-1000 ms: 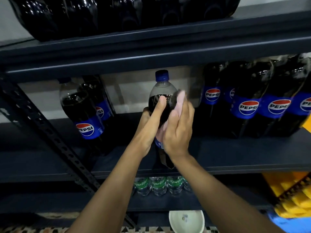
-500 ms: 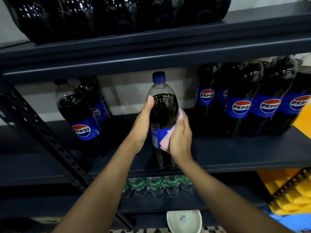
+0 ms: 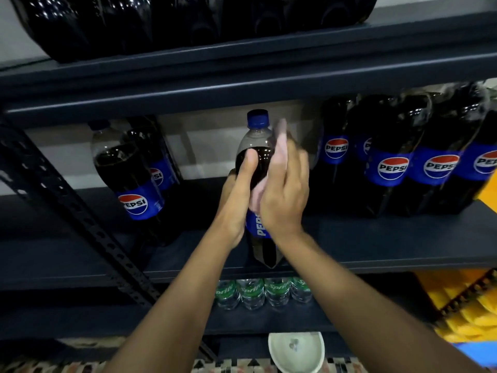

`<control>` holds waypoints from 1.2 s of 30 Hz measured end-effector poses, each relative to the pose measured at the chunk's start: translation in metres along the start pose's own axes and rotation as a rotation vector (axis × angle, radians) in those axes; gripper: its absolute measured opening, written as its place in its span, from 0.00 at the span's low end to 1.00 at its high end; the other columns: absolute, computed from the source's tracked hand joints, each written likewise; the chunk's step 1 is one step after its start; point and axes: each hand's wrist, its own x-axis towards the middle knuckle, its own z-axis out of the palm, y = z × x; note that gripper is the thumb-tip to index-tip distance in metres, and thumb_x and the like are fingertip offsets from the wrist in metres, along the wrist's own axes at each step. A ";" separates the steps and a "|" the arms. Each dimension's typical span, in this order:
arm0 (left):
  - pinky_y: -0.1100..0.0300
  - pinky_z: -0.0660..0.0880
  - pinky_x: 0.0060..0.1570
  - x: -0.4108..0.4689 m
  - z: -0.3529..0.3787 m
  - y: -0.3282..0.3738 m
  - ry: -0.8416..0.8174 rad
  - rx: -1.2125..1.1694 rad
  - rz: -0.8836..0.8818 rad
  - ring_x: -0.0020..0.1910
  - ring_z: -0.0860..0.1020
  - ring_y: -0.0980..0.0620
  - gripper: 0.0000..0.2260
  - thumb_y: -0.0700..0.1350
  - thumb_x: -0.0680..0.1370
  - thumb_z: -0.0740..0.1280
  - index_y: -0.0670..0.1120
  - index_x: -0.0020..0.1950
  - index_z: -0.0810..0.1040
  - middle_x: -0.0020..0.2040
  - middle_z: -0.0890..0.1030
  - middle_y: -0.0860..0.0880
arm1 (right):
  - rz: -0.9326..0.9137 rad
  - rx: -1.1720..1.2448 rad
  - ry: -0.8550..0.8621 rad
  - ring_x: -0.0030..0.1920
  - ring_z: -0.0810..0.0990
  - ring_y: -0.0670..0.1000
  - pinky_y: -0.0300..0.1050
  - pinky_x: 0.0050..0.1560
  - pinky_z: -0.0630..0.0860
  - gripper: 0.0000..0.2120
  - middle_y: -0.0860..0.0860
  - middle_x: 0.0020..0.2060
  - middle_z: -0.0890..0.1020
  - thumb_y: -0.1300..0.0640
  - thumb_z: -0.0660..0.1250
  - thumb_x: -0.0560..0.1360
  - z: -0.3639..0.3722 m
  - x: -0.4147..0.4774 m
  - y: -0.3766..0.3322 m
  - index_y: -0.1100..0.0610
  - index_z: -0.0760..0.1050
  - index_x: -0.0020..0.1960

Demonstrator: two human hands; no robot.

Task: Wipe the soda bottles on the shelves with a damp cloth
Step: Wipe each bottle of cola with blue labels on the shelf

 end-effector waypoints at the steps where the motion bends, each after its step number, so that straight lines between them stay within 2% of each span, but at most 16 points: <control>1: 0.48 0.77 0.68 0.001 0.000 -0.002 0.005 -0.004 0.009 0.64 0.84 0.46 0.30 0.70 0.79 0.62 0.48 0.68 0.83 0.62 0.86 0.44 | -0.019 -0.003 0.020 0.70 0.73 0.48 0.47 0.69 0.71 0.23 0.50 0.71 0.75 0.47 0.48 0.87 0.001 -0.013 0.011 0.51 0.61 0.79; 5: 0.45 0.76 0.69 0.010 -0.002 -0.010 0.028 -0.080 -0.006 0.65 0.83 0.44 0.39 0.74 0.75 0.66 0.44 0.71 0.79 0.64 0.85 0.43 | 0.213 -0.001 -0.035 0.70 0.71 0.42 0.38 0.69 0.68 0.24 0.38 0.70 0.70 0.44 0.47 0.86 -0.004 -0.071 0.051 0.47 0.57 0.81; 8: 0.40 0.75 0.70 0.018 -0.005 -0.017 0.100 -0.097 -0.032 0.65 0.83 0.43 0.51 0.79 0.66 0.72 0.43 0.75 0.72 0.67 0.83 0.42 | 0.399 0.005 -0.123 0.68 0.69 0.36 0.30 0.67 0.62 0.21 0.23 0.65 0.67 0.42 0.44 0.85 -0.013 -0.102 0.067 0.30 0.55 0.77; 11: 0.40 0.75 0.70 0.022 -0.009 -0.021 0.084 -0.089 -0.055 0.66 0.82 0.44 0.52 0.78 0.64 0.74 0.43 0.76 0.71 0.69 0.82 0.43 | 0.549 0.107 -0.116 0.66 0.69 0.30 0.39 0.71 0.65 0.21 0.17 0.60 0.68 0.39 0.46 0.84 -0.017 -0.096 0.066 0.31 0.60 0.75; 13: 0.43 0.76 0.70 0.019 -0.008 -0.014 0.058 -0.084 -0.054 0.66 0.82 0.45 0.49 0.76 0.67 0.73 0.42 0.75 0.73 0.68 0.82 0.43 | 0.609 0.191 -0.106 0.67 0.70 0.31 0.45 0.73 0.67 0.19 0.21 0.61 0.72 0.40 0.48 0.84 -0.015 -0.078 0.057 0.32 0.66 0.73; 17: 0.58 0.79 0.62 0.014 -0.007 -0.005 -0.029 -0.082 -0.013 0.64 0.84 0.51 0.27 0.62 0.85 0.54 0.45 0.67 0.80 0.62 0.86 0.46 | 0.482 0.250 -0.083 0.68 0.74 0.38 0.46 0.73 0.69 0.22 0.38 0.66 0.78 0.43 0.51 0.86 -0.011 -0.013 0.019 0.43 0.73 0.74; 19: 0.60 0.80 0.58 0.016 -0.010 -0.006 -0.011 -0.078 0.000 0.59 0.85 0.53 0.25 0.58 0.88 0.49 0.47 0.63 0.82 0.58 0.88 0.48 | 0.453 0.182 -0.183 0.61 0.79 0.40 0.44 0.65 0.74 0.21 0.40 0.59 0.82 0.44 0.52 0.85 -0.013 0.025 -0.001 0.47 0.78 0.68; 20: 0.58 0.80 0.59 0.017 -0.013 -0.004 0.006 -0.057 -0.007 0.59 0.85 0.53 0.26 0.59 0.88 0.49 0.48 0.63 0.83 0.57 0.88 0.48 | 0.443 0.133 -0.251 0.53 0.82 0.44 0.47 0.56 0.77 0.21 0.44 0.51 0.84 0.44 0.53 0.85 -0.013 0.040 -0.010 0.50 0.82 0.60; 22: 0.48 0.76 0.69 0.018 -0.015 -0.002 0.026 -0.023 -0.033 0.62 0.84 0.50 0.27 0.63 0.87 0.50 0.50 0.65 0.84 0.60 0.87 0.47 | 0.429 0.079 -0.372 0.38 0.80 0.49 0.47 0.43 0.73 0.21 0.47 0.34 0.81 0.46 0.54 0.83 -0.016 0.063 -0.023 0.54 0.78 0.41; 24: 0.45 0.75 0.71 0.015 -0.015 0.000 0.045 -0.025 -0.033 0.63 0.84 0.48 0.28 0.64 0.87 0.50 0.51 0.66 0.84 0.61 0.87 0.47 | 0.469 0.095 -0.426 0.31 0.76 0.46 0.45 0.39 0.69 0.21 0.46 0.25 0.76 0.49 0.55 0.84 -0.017 0.072 -0.031 0.52 0.72 0.35; 26: 0.50 0.79 0.64 0.010 -0.011 0.002 0.022 -0.084 -0.036 0.62 0.85 0.49 0.27 0.63 0.86 0.50 0.50 0.65 0.83 0.61 0.87 0.46 | 0.448 0.115 -0.382 0.31 0.76 0.45 0.46 0.39 0.69 0.21 0.45 0.26 0.77 0.51 0.55 0.84 -0.013 0.068 -0.034 0.52 0.72 0.34; 28: 0.52 0.81 0.61 0.005 -0.006 0.001 -0.018 -0.102 -0.028 0.62 0.84 0.47 0.28 0.66 0.82 0.56 0.48 0.67 0.82 0.62 0.86 0.43 | 0.336 0.101 -0.242 0.40 0.79 0.48 0.50 0.45 0.73 0.18 0.46 0.34 0.80 0.49 0.56 0.84 -0.007 0.051 -0.029 0.50 0.75 0.38; 30: 0.50 0.79 0.64 0.002 -0.004 0.000 -0.002 -0.078 -0.008 0.63 0.84 0.46 0.29 0.67 0.77 0.62 0.48 0.67 0.82 0.63 0.86 0.43 | 0.195 0.084 -0.095 0.53 0.79 0.46 0.47 0.57 0.74 0.15 0.44 0.48 0.83 0.47 0.53 0.84 -0.002 0.026 -0.021 0.46 0.79 0.53; 32: 0.49 0.78 0.68 0.003 -0.005 -0.002 0.010 -0.064 0.011 0.64 0.83 0.47 0.28 0.67 0.78 0.63 0.48 0.67 0.82 0.63 0.86 0.44 | 0.050 0.028 -0.026 0.63 0.76 0.47 0.46 0.65 0.72 0.21 0.48 0.62 0.81 0.48 0.50 0.86 0.002 0.003 -0.004 0.49 0.72 0.74; 33: 0.48 0.77 0.69 0.004 -0.005 -0.003 0.006 -0.058 0.022 0.65 0.83 0.47 0.29 0.67 0.79 0.63 0.48 0.68 0.82 0.63 0.85 0.44 | 0.019 0.020 -0.009 0.65 0.76 0.50 0.49 0.66 0.73 0.23 0.50 0.66 0.78 0.47 0.48 0.86 0.003 -0.008 0.006 0.51 0.66 0.78; 36: 0.47 0.75 0.70 0.007 -0.006 -0.006 0.032 -0.075 0.014 0.66 0.83 0.47 0.35 0.72 0.76 0.66 0.45 0.69 0.81 0.64 0.85 0.44 | 0.130 0.030 -0.015 0.69 0.74 0.51 0.59 0.67 0.73 0.25 0.51 0.70 0.73 0.43 0.47 0.86 0.002 -0.049 0.036 0.45 0.54 0.82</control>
